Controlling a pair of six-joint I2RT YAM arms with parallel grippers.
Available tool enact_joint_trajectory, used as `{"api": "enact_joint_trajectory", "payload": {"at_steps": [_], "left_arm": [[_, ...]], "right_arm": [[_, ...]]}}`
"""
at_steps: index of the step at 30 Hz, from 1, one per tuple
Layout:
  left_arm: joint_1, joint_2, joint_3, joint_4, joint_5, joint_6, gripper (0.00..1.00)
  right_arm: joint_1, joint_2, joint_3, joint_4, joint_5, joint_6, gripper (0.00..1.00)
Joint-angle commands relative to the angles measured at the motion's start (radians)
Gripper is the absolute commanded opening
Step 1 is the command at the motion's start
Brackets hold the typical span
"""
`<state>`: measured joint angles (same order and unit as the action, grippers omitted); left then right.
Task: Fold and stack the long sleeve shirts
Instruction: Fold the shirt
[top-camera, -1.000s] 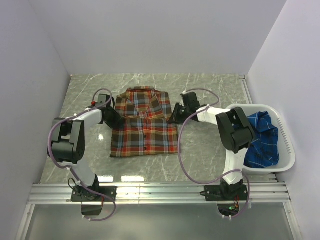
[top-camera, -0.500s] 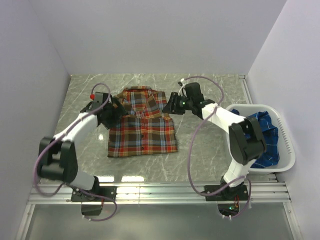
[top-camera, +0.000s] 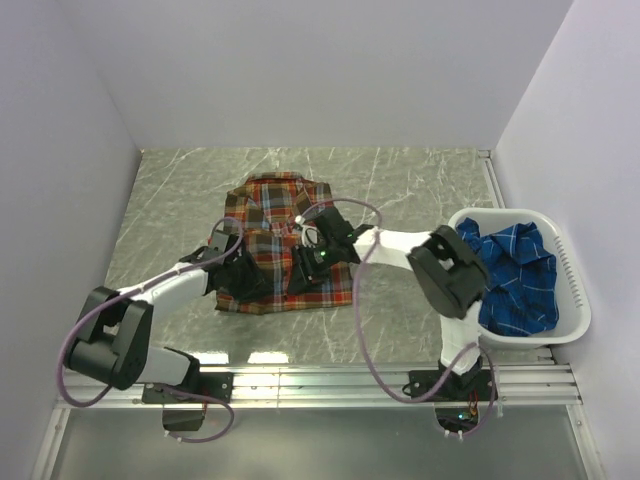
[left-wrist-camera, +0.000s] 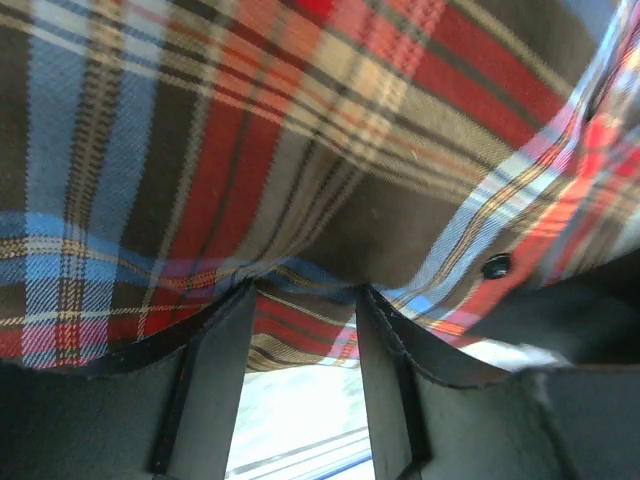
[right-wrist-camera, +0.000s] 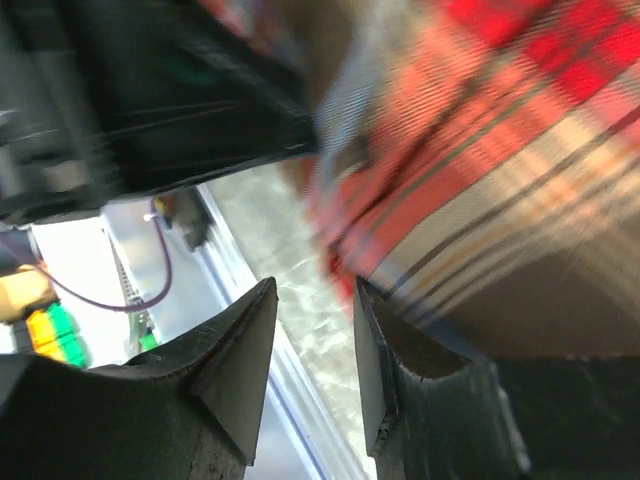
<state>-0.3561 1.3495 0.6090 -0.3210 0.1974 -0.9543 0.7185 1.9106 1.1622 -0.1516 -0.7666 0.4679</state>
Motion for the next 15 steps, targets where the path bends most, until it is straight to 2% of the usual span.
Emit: {"api": "enact_joint_trajectory", "payload": {"at_steps": [1, 5, 9, 13, 15], "left_arm": [[0.052, 0.066, 0.02, 0.098, 0.007, -0.024, 0.52], [0.127, 0.202, 0.081, 0.151, 0.008, -0.021, 0.51], [0.152, 0.263, 0.169, 0.155, 0.051, 0.0, 0.55], [0.149, 0.174, 0.184, 0.142, 0.071, 0.017, 0.61], [0.149, 0.081, 0.166, 0.132, 0.068, 0.026, 0.62]], "right_arm": [[-0.022, 0.135, 0.131, -0.112, -0.022, -0.037, 0.44], [-0.053, 0.229, 0.252, -0.184, 0.049, -0.067, 0.43], [-0.126, 0.28, 0.332, -0.184, 0.073, -0.066, 0.43], [-0.152, 0.216, 0.358, -0.198, 0.053, -0.098, 0.43], [-0.151, 0.173, 0.326, -0.178, 0.023, -0.1, 0.43]]}}
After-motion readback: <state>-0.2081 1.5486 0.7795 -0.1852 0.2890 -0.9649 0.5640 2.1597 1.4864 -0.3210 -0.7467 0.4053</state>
